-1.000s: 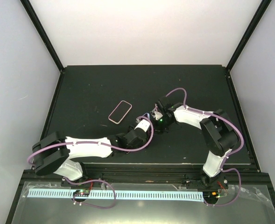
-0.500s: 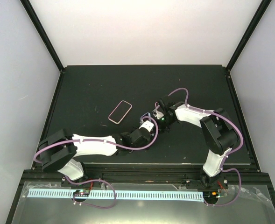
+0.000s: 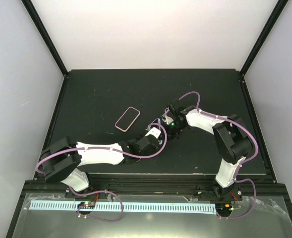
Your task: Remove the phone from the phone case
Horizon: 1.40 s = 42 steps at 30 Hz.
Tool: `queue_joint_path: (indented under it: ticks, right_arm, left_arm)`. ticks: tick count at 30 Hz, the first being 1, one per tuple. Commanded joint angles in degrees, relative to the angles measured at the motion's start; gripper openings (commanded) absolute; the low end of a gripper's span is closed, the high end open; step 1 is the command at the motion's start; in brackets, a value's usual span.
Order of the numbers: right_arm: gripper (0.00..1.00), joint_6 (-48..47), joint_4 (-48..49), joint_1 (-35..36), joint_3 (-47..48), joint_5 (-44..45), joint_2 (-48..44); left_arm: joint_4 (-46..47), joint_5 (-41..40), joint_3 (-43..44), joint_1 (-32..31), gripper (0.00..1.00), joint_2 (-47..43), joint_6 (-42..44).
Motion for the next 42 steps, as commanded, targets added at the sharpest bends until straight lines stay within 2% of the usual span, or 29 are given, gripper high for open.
queue_joint_path:
  ticks: [1, 7, 13, 17, 20, 25, 27, 35, 36, 37, 38, 42]
  right_arm:
    - [0.01, -1.32, -0.75, -0.20, 1.58, -2.29, 0.26]
    - [0.01, -2.07, -0.20, -0.20, 0.58, -7.44, 1.57]
    - [0.01, -2.06, 0.76, -0.18, 0.35, -11.30, 1.76]
    - [0.01, -2.05, 0.97, -0.11, 0.43, -12.81, 1.61]
    - [0.01, -2.01, 1.00, -0.12, 0.37, -12.85, 1.55]
    - [0.01, -2.70, 0.77, -0.18, 0.93, -13.18, 1.28]
    - [0.01, -2.60, 1.25, -0.11, 0.96, -14.03, 0.94]
    - [0.01, -3.21, 1.47, -0.13, 0.61, -12.76, -0.24]
    - [0.01, -3.38, 1.41, -0.11, 0.61, -12.13, -0.38]
    - [0.01, -3.70, 1.50, -0.11, 0.69, -11.95, -0.42]
    - [0.01, -4.28, 1.61, -0.11, 0.76, -11.70, -0.47]
    - [0.01, -6.08, 2.35, -0.11, 0.59, -6.97, -1.60]
  left_arm:
    - [-2.05, -3.84, 0.38, 1.43, 0.68, -1.12, 1.40]
    - [-3.57, -10.00, 0.83, 1.87, 0.62, -1.31, 3.09]
    - [-8.10, -20.89, 3.96, 1.79, 0.56, 1.15, 3.00]
    - [-3.72, -20.87, 3.21, 1.84, 0.50, 1.57, 7.16]
    - [-3.22, -21.41, 4.20, 1.84, 0.42, 3.26, 8.61]
    - [-2.63, -19.44, 5.69, 1.87, 0.48, 5.90, 11.07]
    - [-3.33, -19.29, 6.64, 1.87, 0.46, 7.12, 11.27]
    - [-1.64, -19.07, 4.67, 1.87, 0.28, 3.42, 11.92]
    - [-1.75, -19.21, 4.31, 1.87, 0.22, 2.45, 11.72]
    - [-2.25, -19.49, 4.08, 1.87, 0.09, 1.31, 11.22]
    - [-2.60, -19.57, 3.81, 1.94, 0.03, 0.58, 10.97]
    - [-5.67, -19.73, 3.41, 2.10, 0.02, -2.01, 8.26]
